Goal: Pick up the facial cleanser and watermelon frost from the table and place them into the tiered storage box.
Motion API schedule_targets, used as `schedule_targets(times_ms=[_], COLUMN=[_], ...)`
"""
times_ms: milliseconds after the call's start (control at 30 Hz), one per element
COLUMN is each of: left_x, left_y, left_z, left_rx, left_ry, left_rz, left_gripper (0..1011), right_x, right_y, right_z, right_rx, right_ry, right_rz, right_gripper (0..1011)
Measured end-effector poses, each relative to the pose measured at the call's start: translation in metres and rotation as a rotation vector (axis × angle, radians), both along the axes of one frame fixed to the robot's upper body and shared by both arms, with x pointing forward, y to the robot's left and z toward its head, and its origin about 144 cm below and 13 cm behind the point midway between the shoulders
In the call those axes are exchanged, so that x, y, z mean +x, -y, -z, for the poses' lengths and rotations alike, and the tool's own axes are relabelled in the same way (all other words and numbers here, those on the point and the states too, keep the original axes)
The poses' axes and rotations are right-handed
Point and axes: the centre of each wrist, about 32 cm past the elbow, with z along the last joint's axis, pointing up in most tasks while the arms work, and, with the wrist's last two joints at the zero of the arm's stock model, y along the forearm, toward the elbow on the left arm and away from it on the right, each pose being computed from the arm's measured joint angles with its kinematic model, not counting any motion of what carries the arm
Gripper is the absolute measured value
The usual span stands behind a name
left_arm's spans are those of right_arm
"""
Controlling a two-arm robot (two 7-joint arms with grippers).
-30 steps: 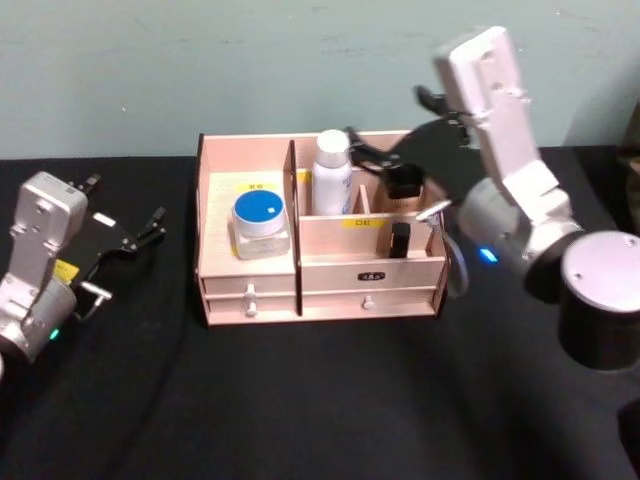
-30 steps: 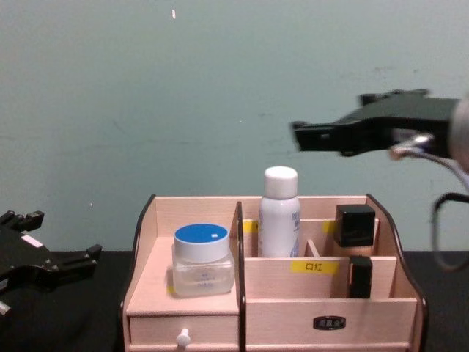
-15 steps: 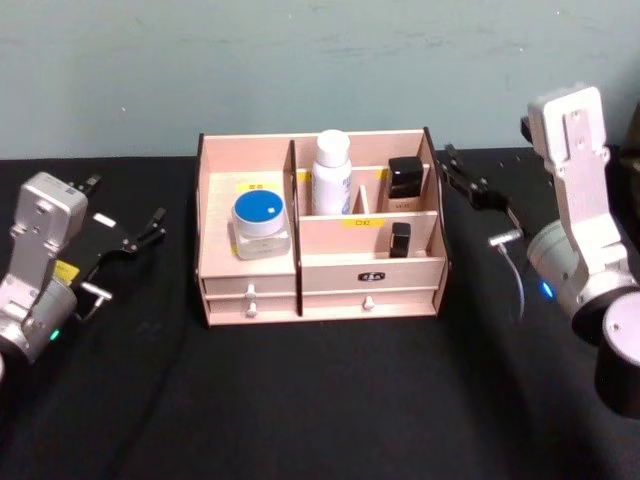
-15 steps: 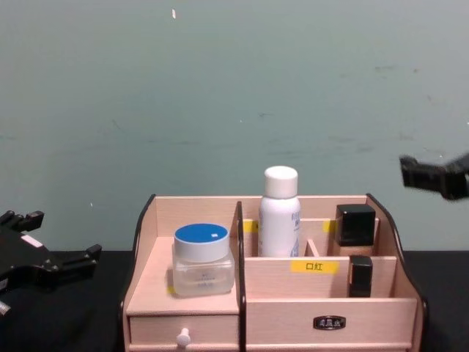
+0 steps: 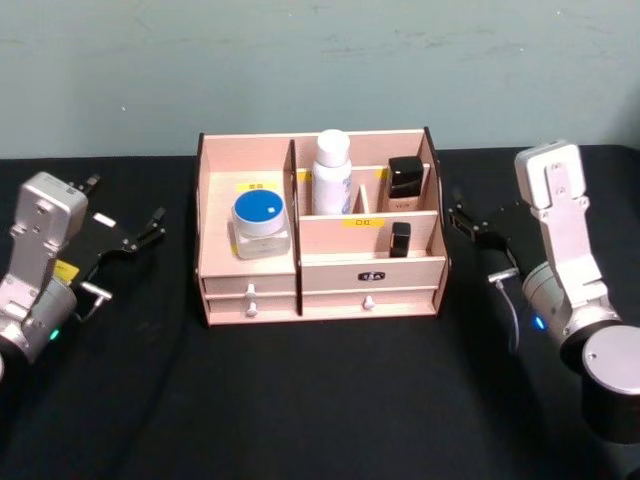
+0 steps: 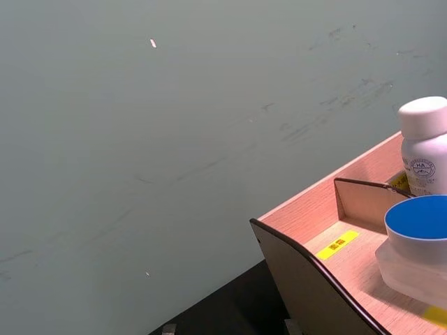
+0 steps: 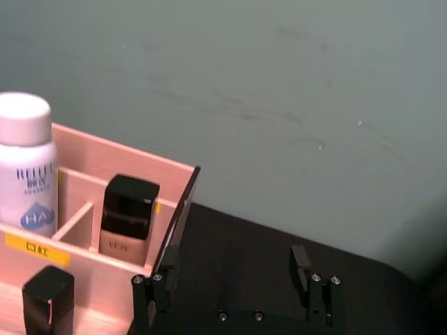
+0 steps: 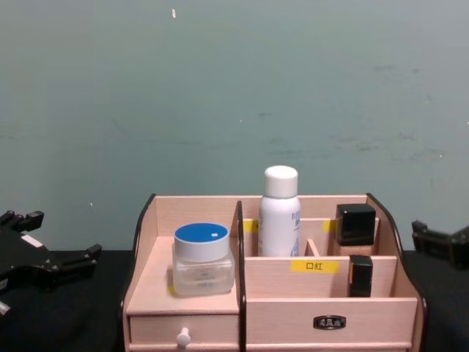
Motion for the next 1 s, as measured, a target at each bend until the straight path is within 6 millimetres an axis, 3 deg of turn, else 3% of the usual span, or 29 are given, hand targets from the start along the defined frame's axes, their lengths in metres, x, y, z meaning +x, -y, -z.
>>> schedule_targets(times_ms=[233, 1000], left_x=[0.0, 0.0], left_y=[0.0, 0.0], left_z=[0.0, 0.0], left_rx=[0.0, 0.0], left_ry=[0.0, 0.0], left_rz=[0.0, 0.0], left_gripper=[1001, 1001], right_x=[0.0021, 0.0019], right_y=[-0.0011, -0.0009], right_z=[0.0099, 0.0076], right_rx=[-0.005, -0.006], right_ry=[-0.031, -0.026], right_rz=[0.007, 0.003], right_gripper=[1000, 1000])
